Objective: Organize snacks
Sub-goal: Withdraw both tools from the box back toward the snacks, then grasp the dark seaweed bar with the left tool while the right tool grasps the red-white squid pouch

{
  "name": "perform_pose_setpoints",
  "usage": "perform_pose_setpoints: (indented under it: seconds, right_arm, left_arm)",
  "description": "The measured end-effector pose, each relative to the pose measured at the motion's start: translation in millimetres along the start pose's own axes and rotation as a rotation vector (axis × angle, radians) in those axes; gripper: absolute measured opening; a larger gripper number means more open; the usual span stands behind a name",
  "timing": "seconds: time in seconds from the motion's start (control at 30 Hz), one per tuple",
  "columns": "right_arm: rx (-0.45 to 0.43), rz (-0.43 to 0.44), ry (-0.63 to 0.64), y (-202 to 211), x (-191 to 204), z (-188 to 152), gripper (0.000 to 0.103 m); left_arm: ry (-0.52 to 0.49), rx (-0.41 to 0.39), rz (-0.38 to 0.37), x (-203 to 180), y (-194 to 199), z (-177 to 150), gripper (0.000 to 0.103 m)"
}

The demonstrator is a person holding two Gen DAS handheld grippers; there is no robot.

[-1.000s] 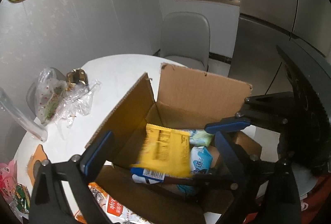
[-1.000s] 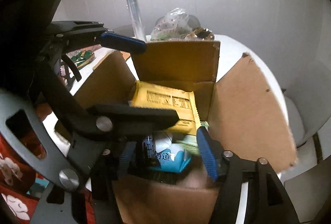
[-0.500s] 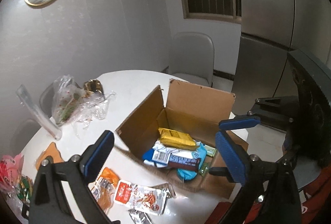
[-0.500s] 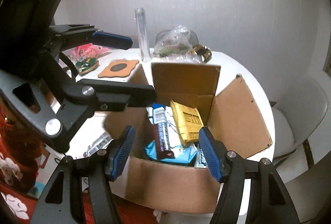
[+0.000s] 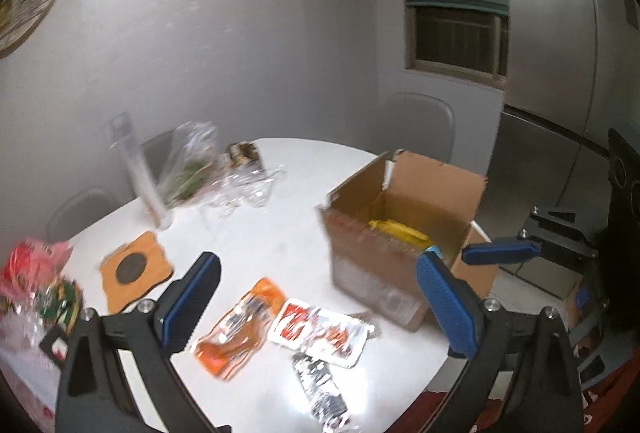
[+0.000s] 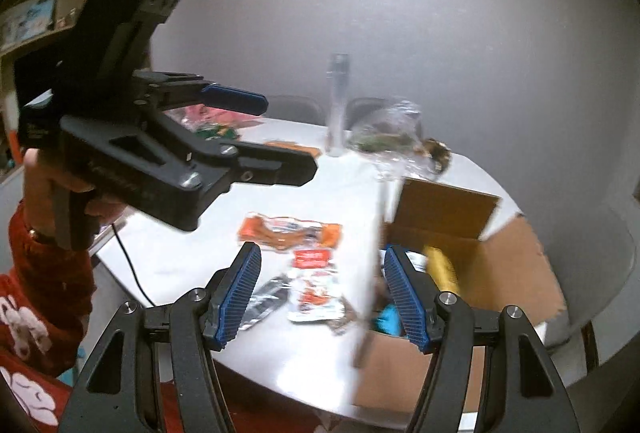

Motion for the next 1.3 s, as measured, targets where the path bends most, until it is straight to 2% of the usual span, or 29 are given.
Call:
perform_pose_setpoints:
  seconds: [0.3, 0.47, 0.53, 0.67, 0.8, 0.87, 0.93, 1.0, 1.1, 1.23, 1.3]
  right_arm:
    - [0.097, 0.095, 0.079, -65.3, 61.1, -22.4, 0.060]
    - [0.116, 0.063, 0.035, -107.5, 65.7, -50.8, 0.059]
    - [0.117, 0.061, -0.001, -118.9, 63.3, -60.2, 0.055]
    - [0.095, -0.028, -0.050, -140.9, 49.4, -79.0, 0.052]
    - [0.081, -0.059, -0.090, -151.6, 38.0, -95.7, 0.049]
    - [0.073, -0.070, -0.091, -154.3, 36.5, -100.8, 0.049]
    - [0.067, -0.060, -0.120, -157.6, 32.9, -103.3, 0.049]
    - [0.067, -0.081, -0.139, -159.5, 30.2, -104.6, 0.047]
    - [0.057, -0.091, -0.155, -154.9, 28.0, -106.3, 0.047]
    - [0.057, -0.165, -0.146, -149.8, 21.1, -107.0, 0.047]
    - [0.057, -0.146, -0.160, -147.4, 18.3, -107.8, 0.047]
  left_arm:
    - [0.137, 0.019, 0.053, 44.4, -16.3, -82.3, 0.097]
    - [0.190, 0.055, 0.057, 46.0, -52.2, -127.8, 0.097]
    - [0.205, 0.069, 0.062, 43.5, -67.8, -142.0, 0.097]
    - [0.217, 0.081, 0.030, 29.2, -97.8, -162.8, 0.095]
    - [0.220, 0.115, 0.008, 15.1, -120.5, -172.6, 0.083]
    - [0.216, 0.127, -0.004, 8.2, -129.2, -174.7, 0.081]
    - [0.223, 0.137, -0.014, 4.1, -136.0, -177.4, 0.072]
    - [0.226, 0.154, -0.012, 2.0, -140.7, -179.0, 0.055]
    - [0.203, 0.176, 0.004, -3.3, -149.3, -181.9, 0.054]
    - [0.207, 0.180, -0.015, -5.1, -155.8, -181.0, 0.054]
    - [0.201, 0.182, -0.005, -7.1, -157.6, -179.0, 0.054]
Point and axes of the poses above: each gripper's, at about its wrist camera, not at the fingertips, and y roughly against the way its jaws point, x to its left, z to its top, the point moved 6 cm from there along -y, roughly the way its jaws point, and after that the axes turned 14 degrees about x, right-handed, at the moved point
